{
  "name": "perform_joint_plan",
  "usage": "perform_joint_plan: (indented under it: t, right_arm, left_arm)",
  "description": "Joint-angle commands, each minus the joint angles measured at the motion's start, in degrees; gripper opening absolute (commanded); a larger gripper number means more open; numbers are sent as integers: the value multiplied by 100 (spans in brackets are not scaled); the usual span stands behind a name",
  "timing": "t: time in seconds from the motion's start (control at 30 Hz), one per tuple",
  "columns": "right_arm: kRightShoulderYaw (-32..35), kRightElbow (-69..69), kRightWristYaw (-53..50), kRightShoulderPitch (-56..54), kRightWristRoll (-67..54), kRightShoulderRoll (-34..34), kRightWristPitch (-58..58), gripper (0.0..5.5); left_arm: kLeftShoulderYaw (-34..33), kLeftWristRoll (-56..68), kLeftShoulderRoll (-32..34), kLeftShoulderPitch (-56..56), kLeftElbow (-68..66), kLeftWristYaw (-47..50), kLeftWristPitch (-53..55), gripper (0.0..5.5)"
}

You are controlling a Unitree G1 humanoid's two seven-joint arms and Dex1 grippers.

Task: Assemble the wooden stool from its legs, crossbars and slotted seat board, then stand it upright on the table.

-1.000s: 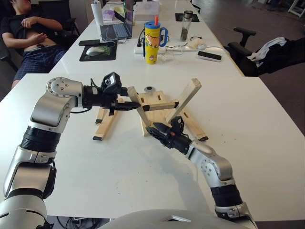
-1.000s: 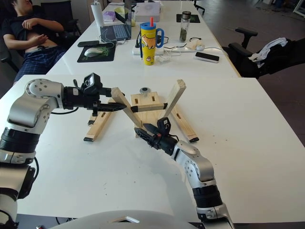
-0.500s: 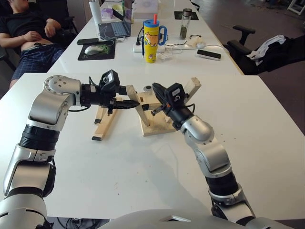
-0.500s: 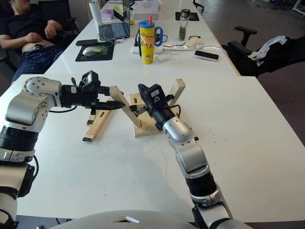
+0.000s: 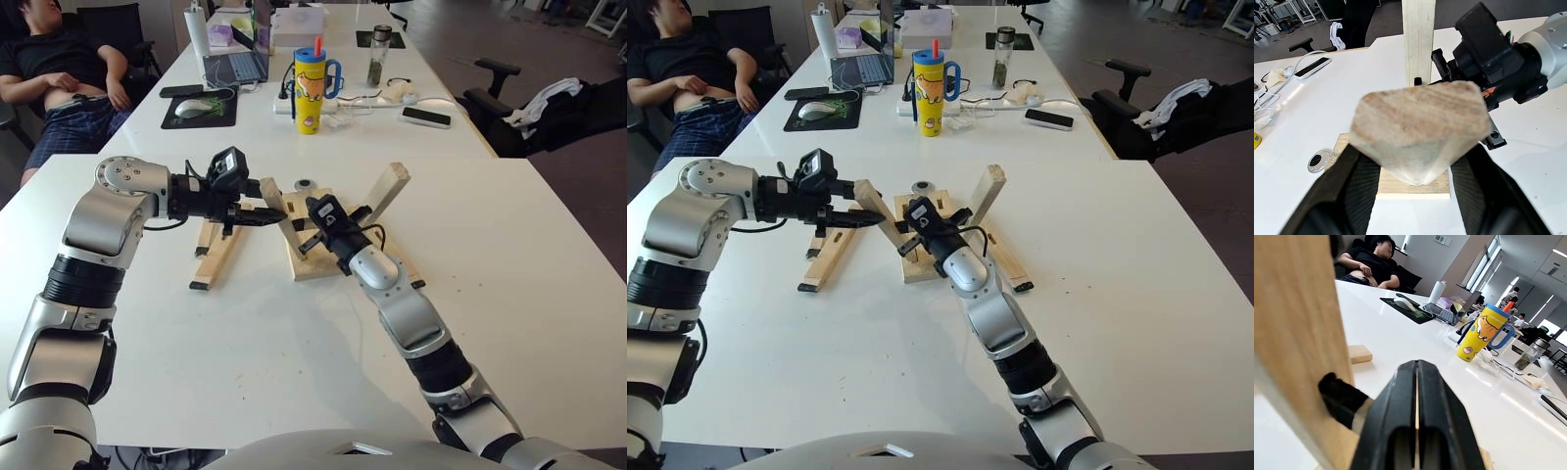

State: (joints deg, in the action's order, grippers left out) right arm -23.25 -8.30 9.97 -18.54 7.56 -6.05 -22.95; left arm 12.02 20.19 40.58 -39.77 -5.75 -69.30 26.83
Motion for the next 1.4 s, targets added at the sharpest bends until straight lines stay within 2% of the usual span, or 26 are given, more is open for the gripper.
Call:
perform_joint_plan:
  t: [0.03, 0.2, 0.33, 0.67, 0.87, 0.9, 0.93, 1.1, 1.23, 1.27, 1.4]
  right_arm:
    - [532, -278, 197, 380, -730, 260, 795, 0]
    - [992, -1409, 844, 1043, -1643, 9, 1436, 0]
    - [938, -1043, 1266, 2100, -1665, -504, 1578, 0]
    - [944, 585, 774, 1481, -1265, -149, 1205, 0]
    - [650, 1379, 669, 1128, -709, -202, 102, 0]
    - [584, 1396, 703, 1162, -667, -210, -98, 0]
    - [575, 1380, 719, 1215, -694, -183, -195, 0]
    - [484, 1359, 733, 1376, -679, -192, -467, 0]
    - [491, 1300, 734, 1434, -700, -196, -485, 0]
    - [498, 1315, 727, 1444, -696, -199, -471, 0]
    - [495, 1406, 752, 1502, -707, -196, -381, 0]
  left_arm:
    - [387, -359, -151, 259, -367, -65, -22, 207]
    - [388, -359, -194, -157, -861, -436, -345, 207]
    - [245, -213, -285, -826, -1495, -1014, -622, 207]
    - [323, -486, -658, -1280, -2720, -1740, -1323, 207]
    - [298, -762, -754, -1294, -3210, -1688, -1991, 207]
    - [253, -746, -755, -1290, -3232, -1637, -1989, 243]
    - [184, -705, -730, -1269, -3201, -1582, -1948, 255]
    - [-484, -381, -435, -1030, -2715, -1218, -1405, 327]
    - [-1229, 220, -5, -813, -2305, -1200, -511, 327]
    - [-1510, 477, 23, -874, -2344, -1107, -200, 309]
    - [-2765, 1803, -347, -1194, -2244, -385, 846, 257]
